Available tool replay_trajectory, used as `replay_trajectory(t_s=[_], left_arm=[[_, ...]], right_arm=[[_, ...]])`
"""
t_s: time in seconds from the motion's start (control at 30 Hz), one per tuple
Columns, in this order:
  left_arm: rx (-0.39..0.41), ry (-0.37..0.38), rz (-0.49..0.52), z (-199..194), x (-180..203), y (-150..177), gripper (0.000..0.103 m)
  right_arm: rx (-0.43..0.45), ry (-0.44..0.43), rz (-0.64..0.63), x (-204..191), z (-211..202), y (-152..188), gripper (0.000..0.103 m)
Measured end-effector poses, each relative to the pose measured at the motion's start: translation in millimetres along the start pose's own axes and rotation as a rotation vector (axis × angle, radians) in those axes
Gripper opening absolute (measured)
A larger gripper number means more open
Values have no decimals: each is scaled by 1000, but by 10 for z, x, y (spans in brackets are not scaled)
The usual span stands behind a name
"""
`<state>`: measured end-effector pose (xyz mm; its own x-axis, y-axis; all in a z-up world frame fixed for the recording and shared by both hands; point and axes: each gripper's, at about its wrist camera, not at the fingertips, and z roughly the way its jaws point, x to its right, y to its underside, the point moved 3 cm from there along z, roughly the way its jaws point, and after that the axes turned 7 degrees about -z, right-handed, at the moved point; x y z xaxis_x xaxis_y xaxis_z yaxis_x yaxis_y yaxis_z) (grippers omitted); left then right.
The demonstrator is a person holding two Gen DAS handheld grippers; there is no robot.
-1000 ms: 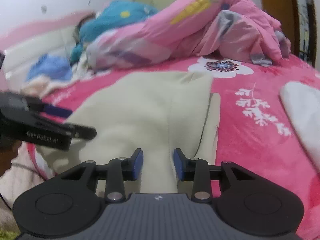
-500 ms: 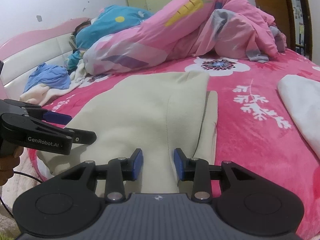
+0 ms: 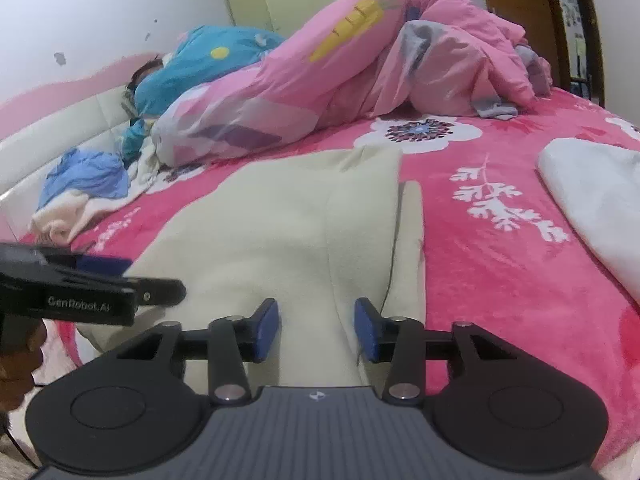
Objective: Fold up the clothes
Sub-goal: 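Withdraw both open grippers from the folded beige hoodie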
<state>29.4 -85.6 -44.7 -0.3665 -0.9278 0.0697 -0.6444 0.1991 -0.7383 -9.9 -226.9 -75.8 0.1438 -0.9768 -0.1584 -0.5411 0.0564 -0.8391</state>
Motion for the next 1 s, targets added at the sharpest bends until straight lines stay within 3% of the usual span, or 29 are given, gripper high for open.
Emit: replay_trajectory(t_s=[0.07, 0.13, 0.2, 0.37, 0.47, 0.77, 1.0], left_arm=[[1, 20, -23, -17, -43, 19, 89], [1, 42, -43, -36, -76, 44, 95], [-1, 67, -62, -48, -105, 69, 100], [-19, 118, -123, -48, -211, 125, 103], [-39, 150, -163, -33, -271, 135, 103], [-42, 177, -210, -61, -360, 178, 103], [-35, 182, -223, -83, -403, 194, 103]], right_arm=[[19, 10, 23, 24, -67, -28, 58], [35, 18, 41, 44, -127, -59, 72], [46, 22, 51, 56, -171, -99, 76], [73, 32, 75, 84, -280, -200, 84], [93, 38, 77, 79, -327, -262, 98], [126, 50, 108, 71, -331, -396, 103], [100, 93, 168, 146, -291, -410, 103]])
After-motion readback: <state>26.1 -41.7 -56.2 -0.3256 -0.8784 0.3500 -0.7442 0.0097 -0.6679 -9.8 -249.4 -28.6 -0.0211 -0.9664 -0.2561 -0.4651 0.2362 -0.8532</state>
